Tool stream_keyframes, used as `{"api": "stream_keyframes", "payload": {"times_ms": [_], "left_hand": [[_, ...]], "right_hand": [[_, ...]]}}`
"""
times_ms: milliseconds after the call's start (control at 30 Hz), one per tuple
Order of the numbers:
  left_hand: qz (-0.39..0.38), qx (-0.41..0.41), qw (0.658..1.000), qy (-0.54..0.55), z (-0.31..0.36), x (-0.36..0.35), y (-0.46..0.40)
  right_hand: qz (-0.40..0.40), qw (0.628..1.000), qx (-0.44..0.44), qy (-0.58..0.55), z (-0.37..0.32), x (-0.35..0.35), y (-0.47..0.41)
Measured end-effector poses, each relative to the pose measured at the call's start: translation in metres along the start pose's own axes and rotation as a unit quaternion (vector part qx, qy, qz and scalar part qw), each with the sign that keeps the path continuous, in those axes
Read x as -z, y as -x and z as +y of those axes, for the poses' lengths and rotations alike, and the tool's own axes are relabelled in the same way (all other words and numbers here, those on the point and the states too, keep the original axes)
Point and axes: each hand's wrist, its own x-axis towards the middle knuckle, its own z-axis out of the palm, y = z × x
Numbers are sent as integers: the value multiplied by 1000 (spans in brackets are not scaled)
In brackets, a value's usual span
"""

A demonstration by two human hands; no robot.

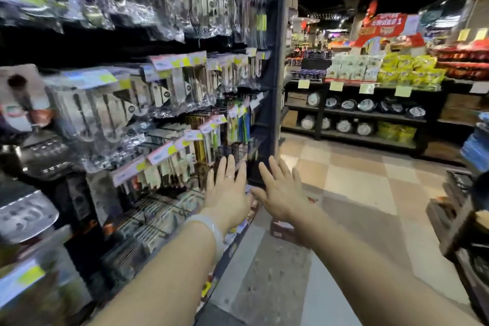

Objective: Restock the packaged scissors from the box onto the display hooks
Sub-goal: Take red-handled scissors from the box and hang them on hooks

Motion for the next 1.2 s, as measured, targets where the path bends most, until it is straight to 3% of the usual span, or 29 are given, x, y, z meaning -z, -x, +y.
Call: {"api": "stream_keyframes", "payload": {"times_ms": [467,800,1200], "left_hand": [[-30,42,999,11,8,-78,-289],[-68,177,981,33,33,-182,-464],[-124,289,946,77,48,-280,-547]], "right_hand": [[-22,999,20,-23,143,-43,-285],[-109,974,197,9,240,-117,-486],[-216,934,284,-4,289,-199,-617]]}}
